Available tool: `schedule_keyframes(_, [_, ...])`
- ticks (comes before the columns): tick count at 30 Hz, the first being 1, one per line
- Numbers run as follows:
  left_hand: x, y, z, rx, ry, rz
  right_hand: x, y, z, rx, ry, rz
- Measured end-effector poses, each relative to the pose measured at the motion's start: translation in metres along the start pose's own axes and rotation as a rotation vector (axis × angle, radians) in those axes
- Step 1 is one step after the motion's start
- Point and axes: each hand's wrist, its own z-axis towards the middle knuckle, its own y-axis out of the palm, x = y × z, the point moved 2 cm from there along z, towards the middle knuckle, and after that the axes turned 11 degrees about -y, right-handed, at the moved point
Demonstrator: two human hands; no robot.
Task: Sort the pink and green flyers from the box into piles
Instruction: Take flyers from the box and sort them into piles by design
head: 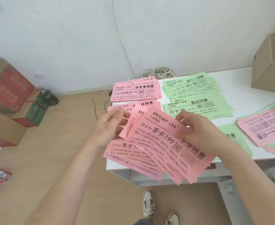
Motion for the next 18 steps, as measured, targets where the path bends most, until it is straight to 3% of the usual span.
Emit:
schedule_keyframes(3, [0.005,0.003,0.002,-0.082,0.0,0.133,-0.01,0.001,0.007,-0.056,-0.016,0.152])
schedule_keyframes(5, [0.007,0.002,0.011,-0.001,0.025,0.2,-0.011,-0.002,0.015,-0.104,0.01,0.217])
schedule_keyframes(8, [0.003,-0.014,0.028,0.145,0.006,0.077,0.0,-0.011,0.023,-0.19,0.133,0.475])
schedule_keyframes(11, [-0.008,-0.036,0.043,0.176,-0.028,-0.058,0.01,-0.01,0.03,-0.204,0.205,0.688])
schedule_keyframes(13, [-0.015,-0.045,0.053,0.141,-0.048,-0.115,0.012,0.003,0.041,-0.111,0.2,0.515])
schedule_keyframes(18, [-0.018,-0.066,0.076,0.099,0.05,-0.179,-0.003,0.031,0.069,0.366,0.028,0.158])
